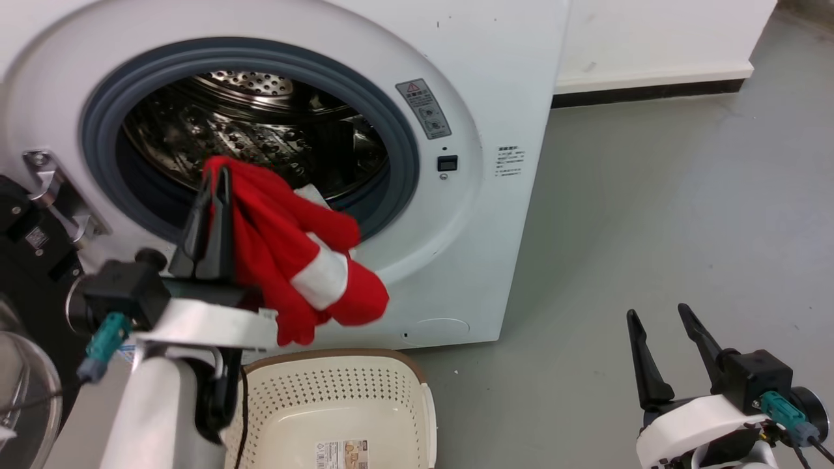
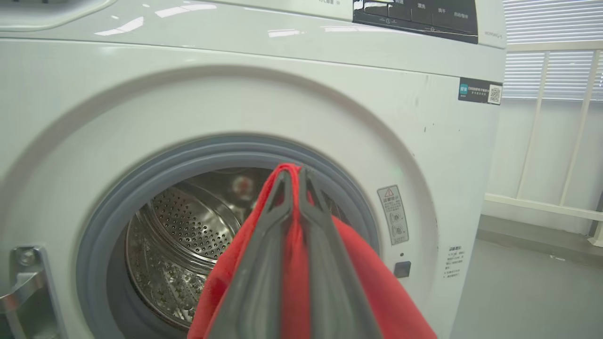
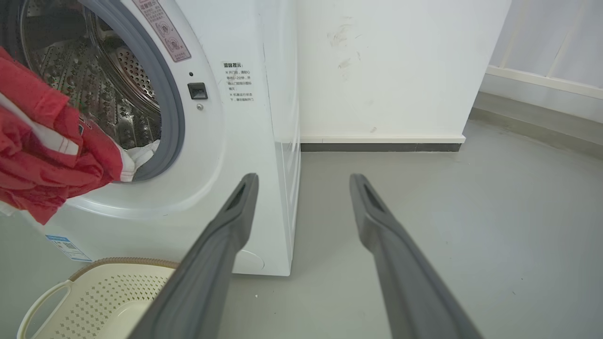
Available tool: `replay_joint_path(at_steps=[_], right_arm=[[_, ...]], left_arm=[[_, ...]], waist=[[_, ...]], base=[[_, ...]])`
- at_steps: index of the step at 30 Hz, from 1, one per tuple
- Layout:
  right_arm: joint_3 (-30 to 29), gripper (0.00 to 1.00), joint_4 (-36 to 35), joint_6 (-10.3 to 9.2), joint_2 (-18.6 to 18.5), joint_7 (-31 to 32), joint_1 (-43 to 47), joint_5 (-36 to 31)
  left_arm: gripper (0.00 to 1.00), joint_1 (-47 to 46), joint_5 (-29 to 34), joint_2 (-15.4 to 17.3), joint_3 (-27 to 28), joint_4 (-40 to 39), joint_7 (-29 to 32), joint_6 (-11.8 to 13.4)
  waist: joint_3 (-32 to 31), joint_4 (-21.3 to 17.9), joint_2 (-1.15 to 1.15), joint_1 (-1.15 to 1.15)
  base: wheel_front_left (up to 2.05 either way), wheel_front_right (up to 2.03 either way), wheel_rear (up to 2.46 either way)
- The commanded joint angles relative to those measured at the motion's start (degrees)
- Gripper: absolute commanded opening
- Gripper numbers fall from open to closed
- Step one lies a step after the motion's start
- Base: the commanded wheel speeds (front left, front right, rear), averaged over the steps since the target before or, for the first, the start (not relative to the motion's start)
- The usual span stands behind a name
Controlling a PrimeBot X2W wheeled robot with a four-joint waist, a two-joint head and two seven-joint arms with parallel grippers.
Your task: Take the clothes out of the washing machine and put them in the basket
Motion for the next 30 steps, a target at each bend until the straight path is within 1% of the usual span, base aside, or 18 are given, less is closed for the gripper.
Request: replay_joint_path(at_steps=[1,3,7,10,13,17,20,27,30], right_arm=[[0.05,1.0,-0.58,-0.04,0.1,0.29,0.84,-0.5],[-0.04,1.0,-1.14,-0.05,0.09,0.68,1.34,-0.5],[0.08,1.0,-1.84,-0.04,0.1,1.03,1.14,-0.76],[0.01,1.0,-2.18,-0.04,0.1,1.17,0.98,-0.94],[0.01,1.0,-2.47,-0.05,0.1,1.26,0.58,-0.88],[0.23,1.0,-2.81,-0.04,0.09,1.13,-0.42,-0.74],[0.45,1.0,-2.93,-0.04,0.1,1.07,-1.38,-0.74],[1.16,1.0,-3.2,-0.04,0.1,0.55,-4.36,-0.9],[1.37,1.0,-3.51,-0.05,0.1,0.28,-5.86,-0.58]], left_arm=[[0.0,2.35,0.24,-0.31,-0.45,-1.91,0.04,0.2],[0.0,6.39,0.07,-1.22,-1.74,-5.45,1.04,0.41],[0.0,11.49,-0.91,-1.99,-2.52,-8.59,2.84,1.38],[0.0,14.91,-1.79,-2.49,-3.0,-9.11,4.19,1.63],[0.0,18.05,-2.45,-2.67,-3.5,-7.92,5.33,1.96],[0.0,20.95,-3.32,-3.04,-3.98,-4.05,5.53,2.31],[0.0,21.13,-4.22,-3.32,-4.28,-0.2,4.73,2.18],[0.0,18.35,-5.04,-3.55,-4.4,10.5,2.48,1.62],[0.0,15.58,-5.57,-3.17,-3.67,15.43,1.19,1.38]], waist=[[-0.19,0.69,0.0,0.01],[-0.18,1.58,0.0,0.01],[0.37,2.36,0.0,0.01],[0.87,2.79,0.0,0.01],[1.73,3.03,0.0,0.01],[3.6,3.05,0.0,0.01],[5.83,2.87,0.0,0.01],[11.33,1.44,0.0,0.01],[14.34,0.52,0.0,0.01]], base=[[0.0,0.0,0.0],[0.0,0.0,0.0],[0.0,0.0,0.0],[0.0,0.0,0.0],[0.0,0.0,0.0],[0.0,0.0,0.0],[0.0,0.0,0.0],[0.0,0.0,0.0],[0.0,0.0,0.0]])
